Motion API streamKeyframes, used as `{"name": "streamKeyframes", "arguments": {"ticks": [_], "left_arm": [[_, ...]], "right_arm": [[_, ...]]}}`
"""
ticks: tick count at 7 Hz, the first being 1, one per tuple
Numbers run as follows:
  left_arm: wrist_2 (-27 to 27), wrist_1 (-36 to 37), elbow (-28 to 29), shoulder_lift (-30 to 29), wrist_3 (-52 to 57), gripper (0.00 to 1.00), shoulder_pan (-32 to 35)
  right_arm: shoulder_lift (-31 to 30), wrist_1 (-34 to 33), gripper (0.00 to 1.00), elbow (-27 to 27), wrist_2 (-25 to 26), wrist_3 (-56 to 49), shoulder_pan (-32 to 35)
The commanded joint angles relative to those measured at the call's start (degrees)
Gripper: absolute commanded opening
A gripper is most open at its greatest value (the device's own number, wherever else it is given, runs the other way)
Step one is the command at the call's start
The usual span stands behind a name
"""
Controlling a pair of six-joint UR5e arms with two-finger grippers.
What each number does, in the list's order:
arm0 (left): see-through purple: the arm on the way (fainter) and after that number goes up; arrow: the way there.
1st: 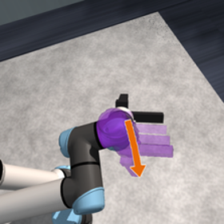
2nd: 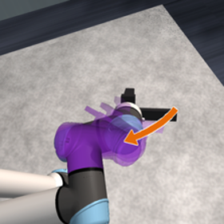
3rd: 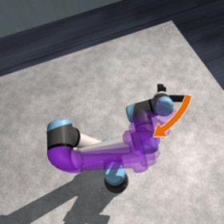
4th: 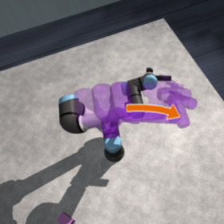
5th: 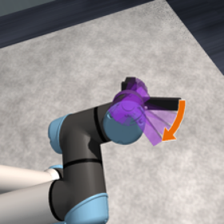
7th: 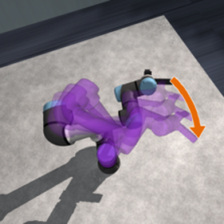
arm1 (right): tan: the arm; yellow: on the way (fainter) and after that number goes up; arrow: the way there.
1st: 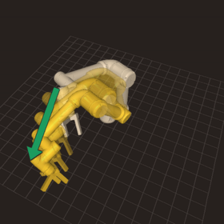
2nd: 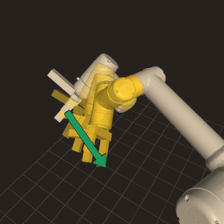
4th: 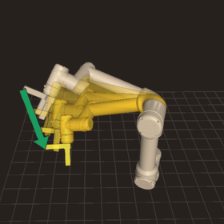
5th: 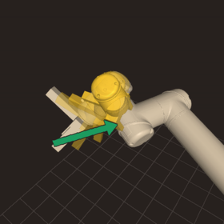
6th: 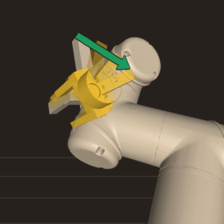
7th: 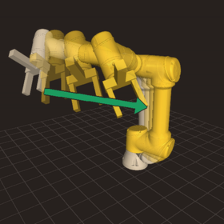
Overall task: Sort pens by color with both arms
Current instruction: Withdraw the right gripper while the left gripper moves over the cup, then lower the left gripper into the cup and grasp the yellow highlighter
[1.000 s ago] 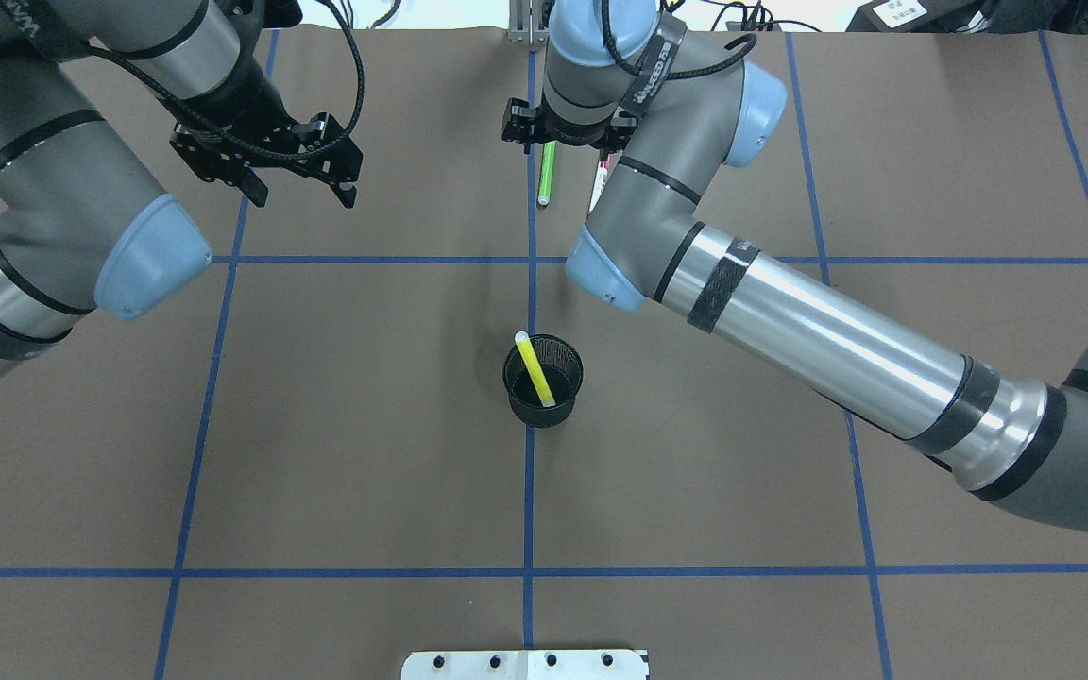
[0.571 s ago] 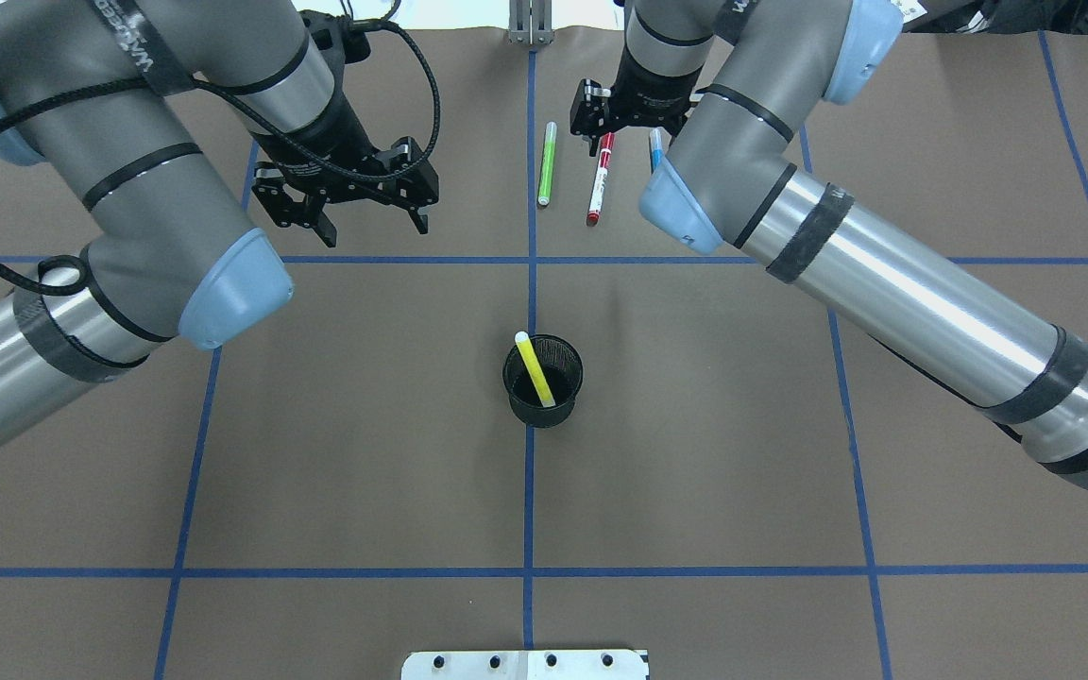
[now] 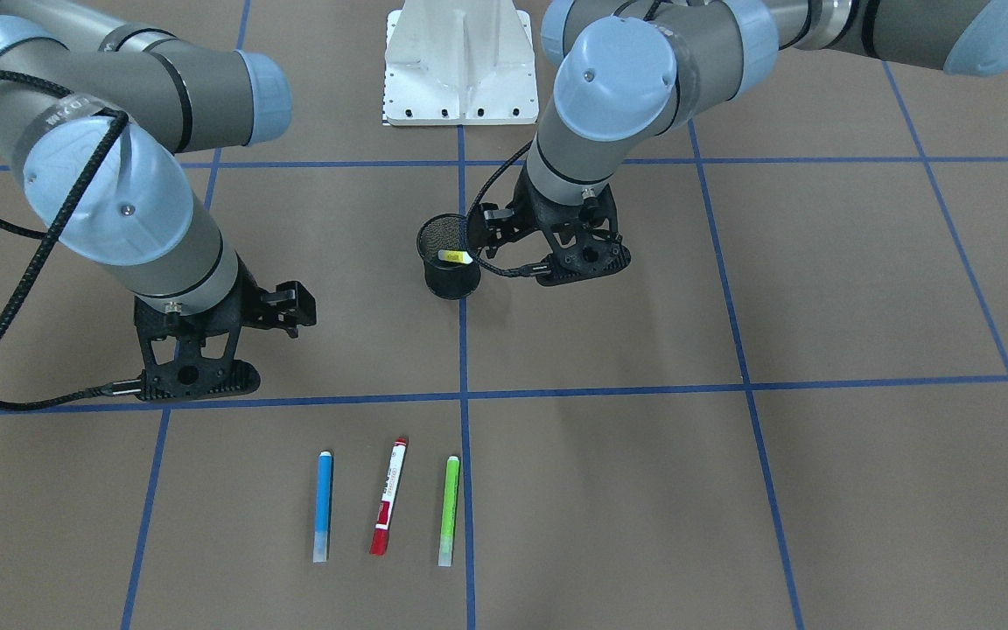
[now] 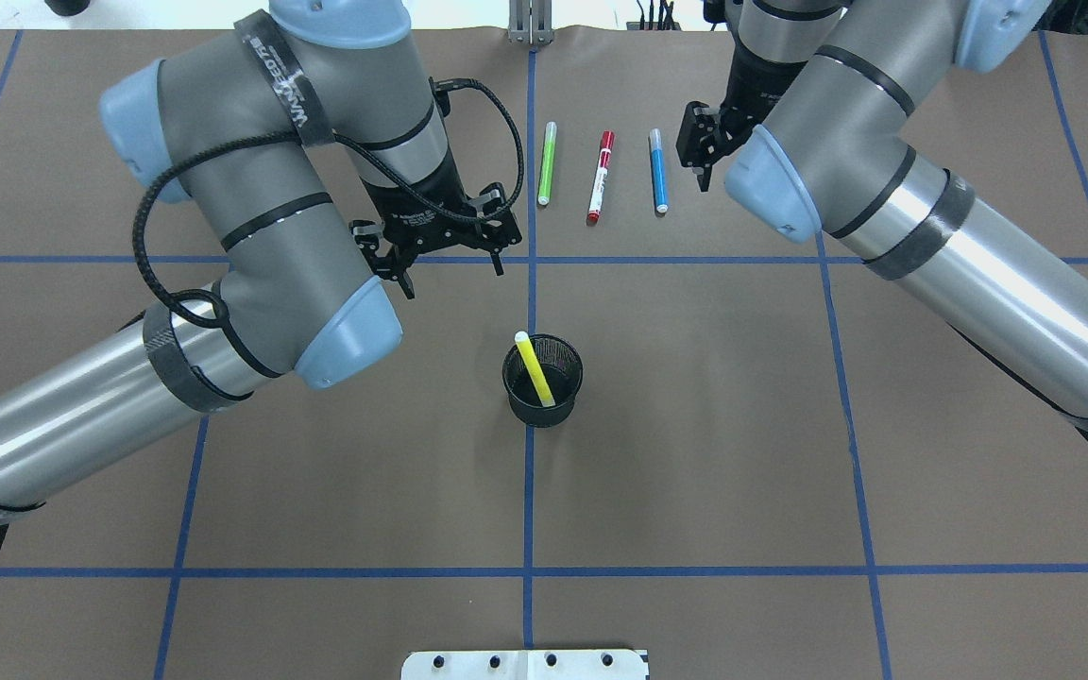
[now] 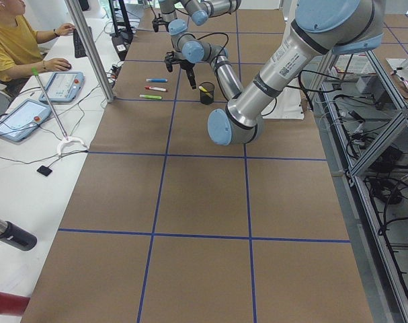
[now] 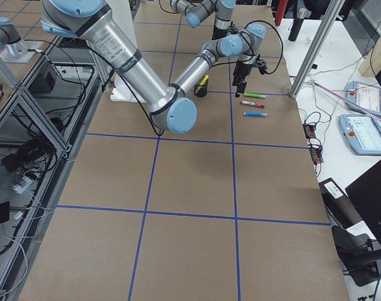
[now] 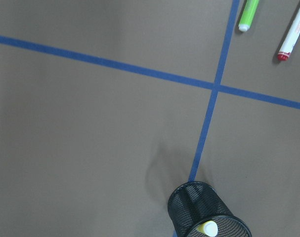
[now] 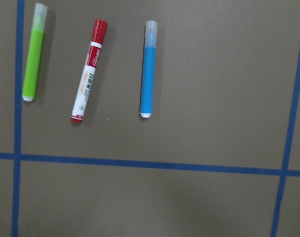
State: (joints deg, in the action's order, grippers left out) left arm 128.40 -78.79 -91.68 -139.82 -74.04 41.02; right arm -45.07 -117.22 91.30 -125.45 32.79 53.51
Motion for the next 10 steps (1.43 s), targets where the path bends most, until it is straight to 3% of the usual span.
{"name": "streamKeyframes", "arguments": {"ticks": [1, 3, 5, 8, 10], "left_arm": [[-2.09, -0.48, 4.47, -3.60, -4.69, 1.00, -2.43], [-5.86, -8.42, 8.07, -3.97, -9.51, 0.88, -4.54], [-5.79, -12.88, 10.82, -3.97, -9.54, 0.61, -4.54], [-5.35, -12.35, 10.73, -3.71, -9.54, 0.49, -4.63], [-5.26, -12.18, 10.56, -3.62, -9.54, 0.48, -5.07]], "right_arm": [[-5.45, -3.19, 1.00, 7.39, -0.05, -2.82, 0.28], [-5.46, -3.10, 1.00, 7.41, -0.05, -2.82, 0.28], [-5.46, -3.19, 1.00, 7.41, 0.03, -2.82, 0.19], [-5.46, -3.19, 1.00, 7.32, 0.12, -2.73, 0.11], [-5.46, -3.19, 1.00, 7.32, 0.12, -2.73, -0.16]]}}
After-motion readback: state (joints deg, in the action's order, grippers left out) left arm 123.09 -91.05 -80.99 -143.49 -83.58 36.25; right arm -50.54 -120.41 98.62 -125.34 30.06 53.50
